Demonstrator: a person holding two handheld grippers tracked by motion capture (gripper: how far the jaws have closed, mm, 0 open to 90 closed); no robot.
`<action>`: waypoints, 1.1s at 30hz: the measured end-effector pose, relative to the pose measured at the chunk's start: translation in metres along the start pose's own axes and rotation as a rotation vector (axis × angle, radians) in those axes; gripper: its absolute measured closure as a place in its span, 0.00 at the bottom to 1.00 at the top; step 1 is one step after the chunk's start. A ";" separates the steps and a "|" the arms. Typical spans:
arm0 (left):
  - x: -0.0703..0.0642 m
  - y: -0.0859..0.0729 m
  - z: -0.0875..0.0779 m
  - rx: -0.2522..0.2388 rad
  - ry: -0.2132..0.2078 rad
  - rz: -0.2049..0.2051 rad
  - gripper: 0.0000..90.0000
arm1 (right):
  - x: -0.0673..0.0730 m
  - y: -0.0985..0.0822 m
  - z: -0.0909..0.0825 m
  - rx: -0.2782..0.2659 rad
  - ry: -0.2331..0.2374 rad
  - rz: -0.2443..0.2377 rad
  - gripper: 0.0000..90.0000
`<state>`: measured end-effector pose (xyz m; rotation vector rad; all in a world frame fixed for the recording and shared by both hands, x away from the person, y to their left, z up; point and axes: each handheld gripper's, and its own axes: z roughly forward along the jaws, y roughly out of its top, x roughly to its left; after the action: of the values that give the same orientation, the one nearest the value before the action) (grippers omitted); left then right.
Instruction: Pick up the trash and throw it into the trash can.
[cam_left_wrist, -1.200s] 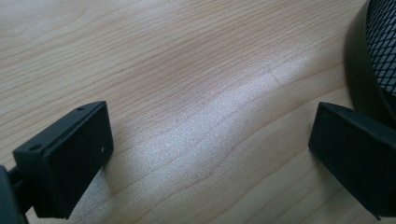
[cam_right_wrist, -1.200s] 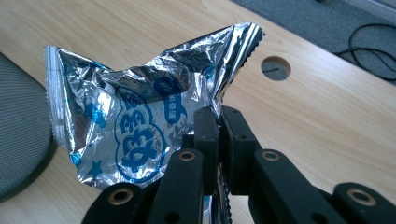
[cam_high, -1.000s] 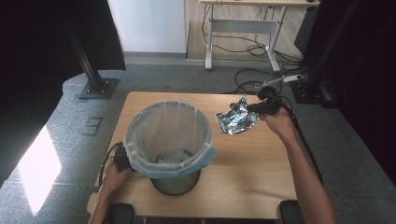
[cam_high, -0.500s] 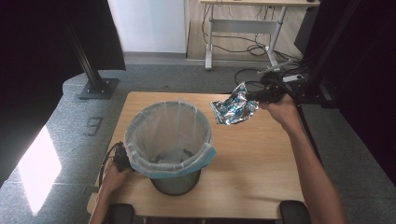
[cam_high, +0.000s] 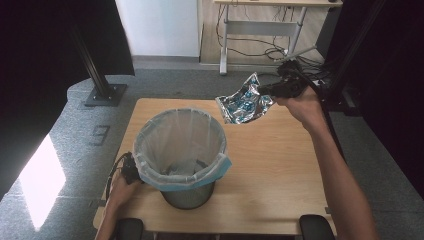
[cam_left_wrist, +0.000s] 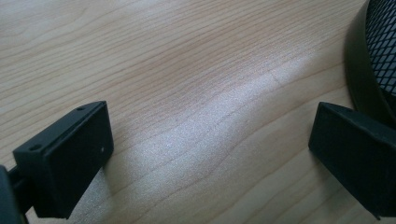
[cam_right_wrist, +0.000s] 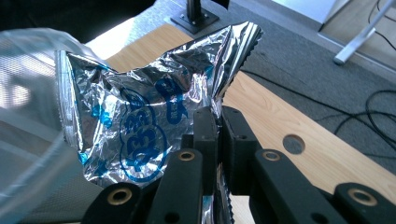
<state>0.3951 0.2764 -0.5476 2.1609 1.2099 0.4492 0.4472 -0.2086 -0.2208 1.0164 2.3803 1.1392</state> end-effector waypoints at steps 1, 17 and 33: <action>0.000 0.000 0.000 0.000 -0.001 0.000 0.00 | 0.003 0.003 -0.002 -0.006 0.008 -0.003 0.94; 0.000 0.000 0.000 0.000 -0.001 0.000 0.00 | 0.068 0.040 -0.006 -0.033 0.115 -0.138 0.94; 0.000 0.000 0.000 0.000 -0.001 0.000 0.00 | 0.129 0.052 0.038 -0.015 0.219 -0.269 0.93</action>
<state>0.3951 0.2764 -0.5476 2.1611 1.2100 0.4480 0.4015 -0.0733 -0.2019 0.5671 2.5743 1.2163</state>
